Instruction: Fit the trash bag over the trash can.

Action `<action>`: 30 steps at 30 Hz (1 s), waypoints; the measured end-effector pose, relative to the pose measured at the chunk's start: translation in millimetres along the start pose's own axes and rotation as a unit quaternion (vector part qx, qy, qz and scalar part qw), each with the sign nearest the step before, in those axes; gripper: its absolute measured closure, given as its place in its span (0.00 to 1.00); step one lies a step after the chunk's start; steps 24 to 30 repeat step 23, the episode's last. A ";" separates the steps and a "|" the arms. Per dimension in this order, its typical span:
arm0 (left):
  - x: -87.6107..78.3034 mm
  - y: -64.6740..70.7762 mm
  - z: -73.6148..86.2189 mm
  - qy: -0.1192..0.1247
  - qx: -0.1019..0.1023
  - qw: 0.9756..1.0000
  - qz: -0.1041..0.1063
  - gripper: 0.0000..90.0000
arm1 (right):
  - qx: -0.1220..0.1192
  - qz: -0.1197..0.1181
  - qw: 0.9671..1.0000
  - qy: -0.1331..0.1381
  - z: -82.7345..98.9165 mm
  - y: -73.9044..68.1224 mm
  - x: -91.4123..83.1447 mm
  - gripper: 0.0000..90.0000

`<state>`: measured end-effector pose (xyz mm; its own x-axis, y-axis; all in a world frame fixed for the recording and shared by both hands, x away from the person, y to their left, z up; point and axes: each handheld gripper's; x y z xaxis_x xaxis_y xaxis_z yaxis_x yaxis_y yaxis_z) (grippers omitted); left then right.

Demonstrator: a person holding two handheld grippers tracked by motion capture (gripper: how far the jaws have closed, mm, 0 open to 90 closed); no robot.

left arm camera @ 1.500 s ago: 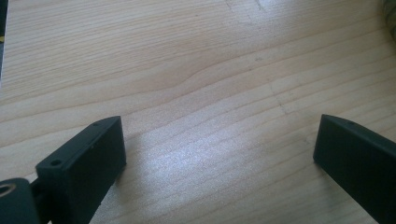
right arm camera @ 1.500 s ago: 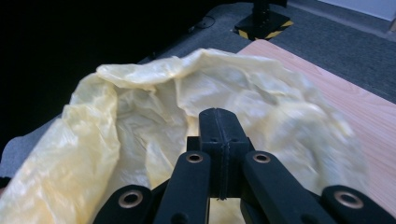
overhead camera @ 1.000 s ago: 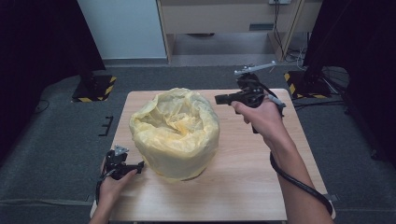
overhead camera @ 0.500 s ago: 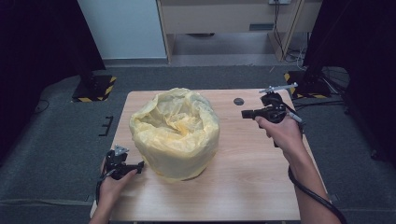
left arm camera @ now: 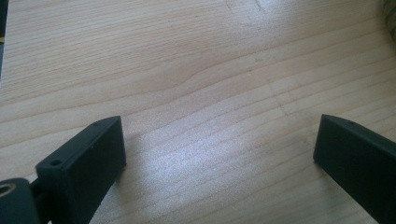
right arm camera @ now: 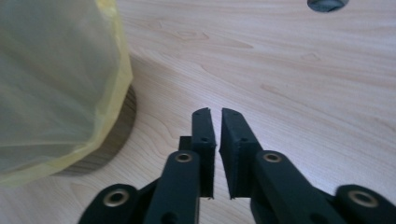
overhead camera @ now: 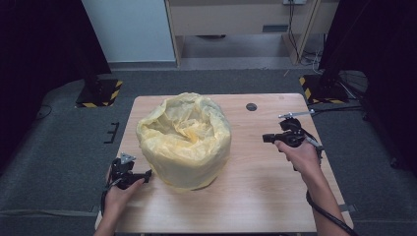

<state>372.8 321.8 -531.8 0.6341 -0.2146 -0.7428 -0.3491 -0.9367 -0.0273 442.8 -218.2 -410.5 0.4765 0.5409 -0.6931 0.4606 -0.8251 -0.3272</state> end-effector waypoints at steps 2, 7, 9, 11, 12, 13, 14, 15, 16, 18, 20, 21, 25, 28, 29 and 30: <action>0.0 0.0 0.0 0.000 0.000 1.000 0.000 0.02 | 0.004 0.003 1.000 -0.001 4.9 2.8 3.4 0.88; 0.0 0.0 0.1 0.000 0.000 1.000 0.000 0.02 | 0.006 0.016 1.000 -0.005 15.7 9.7 11.7 0.76; 0.0 0.0 0.1 0.000 0.000 1.000 0.000 0.02 | 0.012 0.021 1.000 -0.010 20.5 12.6 14.6 0.71; 0.0 0.0 0.0 0.000 0.000 1.000 0.000 0.02 | 0.018 0.024 0.999 -0.012 26.2 17.0 17.7 0.66; 0.0 0.0 0.1 0.000 0.000 1.000 0.000 0.02 | 0.020 0.025 0.999 -0.012 28.3 18.5 18.9 0.63; 0.0 0.0 0.1 0.000 0.000 1.000 0.000 0.02 | 0.023 0.027 0.999 -0.013 30.4 19.9 20.0 0.60; 0.0 0.0 0.1 0.000 0.000 1.000 0.000 0.02 | 0.024 0.027 0.999 -0.015 32.5 21.3 21.3 0.56; 0.0 0.0 0.1 0.000 0.000 1.000 0.000 0.02 | 0.027 0.027 0.999 -0.017 34.5 22.5 22.7 0.51; 0.0 0.0 0.1 0.001 0.000 1.000 0.000 0.02 | 0.030 0.028 0.999 -0.018 36.5 23.8 24.2 0.45; 0.1 0.0 0.1 0.001 0.000 1.000 0.000 0.02 | 0.033 0.031 0.999 -0.021 40.1 26.2 26.7 0.40; 0.0 0.0 0.2 0.001 0.000 1.000 0.000 0.02 | 0.038 0.033 0.999 -0.020 43.7 28.7 28.8 0.33; 0.0 0.0 0.1 0.001 0.000 1.000 0.000 0.02 | 0.042 0.033 0.998 -0.021 45.4 30.1 30.1 0.30; 0.1 0.0 0.1 0.001 0.000 1.000 0.000 0.02 | 0.045 0.032 0.998 -0.022 48.7 32.1 32.6 0.24; 0.1 0.0 0.1 0.001 0.000 1.000 0.000 0.02 | 0.045 0.032 0.998 -0.022 48.7 32.1 32.6 0.24; 0.1 0.0 0.1 0.001 0.000 1.000 0.000 0.02 | 0.045 0.032 0.998 -0.022 48.7 32.1 32.6 0.24; 0.1 0.0 0.1 0.001 0.000 1.000 0.000 0.02 | 0.045 0.032 0.998 -0.022 48.7 32.1 32.6 0.24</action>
Point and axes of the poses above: each handheld gripper's, and its own axes: x roughly forward along the jaws, z roughly out of its underside, y roughly to its right, and after that the axes turned 2 degrees about x, right-handed
